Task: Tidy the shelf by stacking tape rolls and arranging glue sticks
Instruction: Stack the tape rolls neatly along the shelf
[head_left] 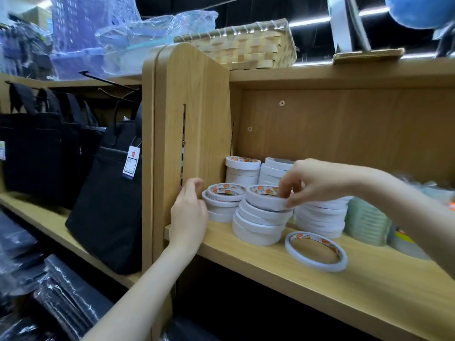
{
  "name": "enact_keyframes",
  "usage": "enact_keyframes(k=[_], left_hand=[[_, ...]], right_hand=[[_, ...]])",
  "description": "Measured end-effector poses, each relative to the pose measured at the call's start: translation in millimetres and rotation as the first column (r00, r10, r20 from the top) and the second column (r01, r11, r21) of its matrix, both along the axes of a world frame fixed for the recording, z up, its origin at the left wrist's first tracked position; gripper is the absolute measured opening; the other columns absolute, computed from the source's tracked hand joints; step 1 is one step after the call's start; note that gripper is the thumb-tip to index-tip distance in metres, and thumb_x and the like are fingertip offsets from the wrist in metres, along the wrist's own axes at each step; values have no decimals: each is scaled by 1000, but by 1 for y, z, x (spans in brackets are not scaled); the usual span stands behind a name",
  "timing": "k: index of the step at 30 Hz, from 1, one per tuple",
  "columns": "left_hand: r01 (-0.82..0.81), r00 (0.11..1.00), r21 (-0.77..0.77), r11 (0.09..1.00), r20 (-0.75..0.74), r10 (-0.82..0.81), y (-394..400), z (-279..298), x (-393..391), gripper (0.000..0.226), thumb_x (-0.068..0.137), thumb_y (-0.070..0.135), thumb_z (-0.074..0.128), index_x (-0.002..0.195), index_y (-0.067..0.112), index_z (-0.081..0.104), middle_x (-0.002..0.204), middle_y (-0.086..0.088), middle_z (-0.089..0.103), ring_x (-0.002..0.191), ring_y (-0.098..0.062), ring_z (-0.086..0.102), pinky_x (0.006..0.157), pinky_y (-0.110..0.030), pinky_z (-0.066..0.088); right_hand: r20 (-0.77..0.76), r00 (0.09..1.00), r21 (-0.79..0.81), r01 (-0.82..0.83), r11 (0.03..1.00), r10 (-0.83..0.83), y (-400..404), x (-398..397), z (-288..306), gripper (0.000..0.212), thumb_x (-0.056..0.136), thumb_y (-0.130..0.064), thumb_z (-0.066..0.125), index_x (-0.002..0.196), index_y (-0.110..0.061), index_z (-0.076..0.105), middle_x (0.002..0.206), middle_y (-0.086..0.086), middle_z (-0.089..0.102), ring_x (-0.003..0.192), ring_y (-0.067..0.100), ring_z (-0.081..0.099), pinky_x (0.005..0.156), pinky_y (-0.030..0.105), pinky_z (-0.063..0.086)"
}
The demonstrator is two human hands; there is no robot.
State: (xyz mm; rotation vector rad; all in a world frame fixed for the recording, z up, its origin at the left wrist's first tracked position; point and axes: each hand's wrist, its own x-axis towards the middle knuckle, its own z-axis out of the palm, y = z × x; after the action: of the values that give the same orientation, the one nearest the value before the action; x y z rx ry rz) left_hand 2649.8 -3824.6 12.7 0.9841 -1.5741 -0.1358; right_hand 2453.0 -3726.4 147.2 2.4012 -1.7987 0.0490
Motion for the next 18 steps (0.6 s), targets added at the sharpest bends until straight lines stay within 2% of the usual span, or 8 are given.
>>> enact_keyframes(k=[2, 4, 6, 9, 12, 14, 16, 18], left_hand=[[-8, 1000, 22, 1000, 1, 8, 3, -2, 0, 36, 87, -9, 43, 118, 8, 51, 116, -7, 59, 108, -18, 55, 84, -15, 34], [-13, 1000, 51, 999, 12, 12, 5, -4, 0, 35, 88, -8, 43, 118, 9, 50, 116, -6, 60, 107, -19, 56, 83, -17, 35], [-16, 999, 71, 997, 30, 14, 5, -5, 0, 33, 89, -6, 43, 117, 10, 50, 112, -5, 61, 103, -18, 58, 81, -18, 38], [-11, 999, 89, 996, 35, 8, 4, -5, 1, 31, 90, -4, 42, 115, 11, 50, 109, -4, 62, 100, -16, 59, 79, -18, 40], [12, 1000, 96, 995, 27, -15, 3, -4, 2, 32, 91, -4, 41, 117, 12, 48, 112, -4, 60, 104, -16, 57, 83, -20, 42], [16, 1000, 97, 995, 12, -17, 4, -3, 2, 36, 90, -5, 40, 121, 13, 46, 117, -3, 58, 108, -15, 55, 88, -21, 41], [11, 1000, 89, 996, 2, -11, 5, -3, 2, 41, 90, -7, 39, 126, 12, 43, 123, -4, 55, 113, -15, 53, 91, -20, 38], [4, 1000, 85, 996, 5, -5, 5, -3, 2, 42, 91, -6, 40, 129, 11, 40, 126, -5, 52, 116, -14, 51, 91, -19, 36]], right_hand=[[14, 1000, 10, 6, 1000, -7, 2, 2, 1, 10, 78, -27, 70, 87, -24, 72, 78, -14, 66, 64, -4, 51, 61, 11, 37], [160, 984, -85, -60, 995, 73, -4, 12, 9, 10, 79, -29, 70, 85, -23, 73, 75, -15, 67, 64, -7, 52, 61, 8, 37], [223, 966, -167, -92, 982, 129, -20, 29, 11, 12, 80, -29, 69, 86, -20, 74, 74, -16, 65, 66, -7, 53, 60, 6, 37], [71, 997, -42, -34, 999, 37, -53, 61, -3, 19, 80, -33, 69, 89, -16, 71, 75, -4, 62, 72, 7, 55, 59, 17, 40], [-56, 998, 123, 48, 991, -41, -76, 80, -17, 20, 79, -30, 70, 70, -13, 62, 62, -2, 49, 57, 10, 44, 50, 22, 34], [-65, 996, 133, 62, 989, -54, -84, 81, -21, 25, 79, -23, 70, 60, -14, 56, 57, -2, 46, 55, 11, 43, 50, 23, 34], [53, 997, 86, 44, 995, -49, -86, 74, -19, 13, 79, -20, 69, 69, -12, 65, 58, -3, 49, 57, 10, 45, 52, 22, 35], [206, 978, 4, 20, 1000, -21, -80, 64, -10, 9, 79, -22, 70, 70, -19, 68, 58, -6, 50, 55, 5, 42, 51, 19, 32]])
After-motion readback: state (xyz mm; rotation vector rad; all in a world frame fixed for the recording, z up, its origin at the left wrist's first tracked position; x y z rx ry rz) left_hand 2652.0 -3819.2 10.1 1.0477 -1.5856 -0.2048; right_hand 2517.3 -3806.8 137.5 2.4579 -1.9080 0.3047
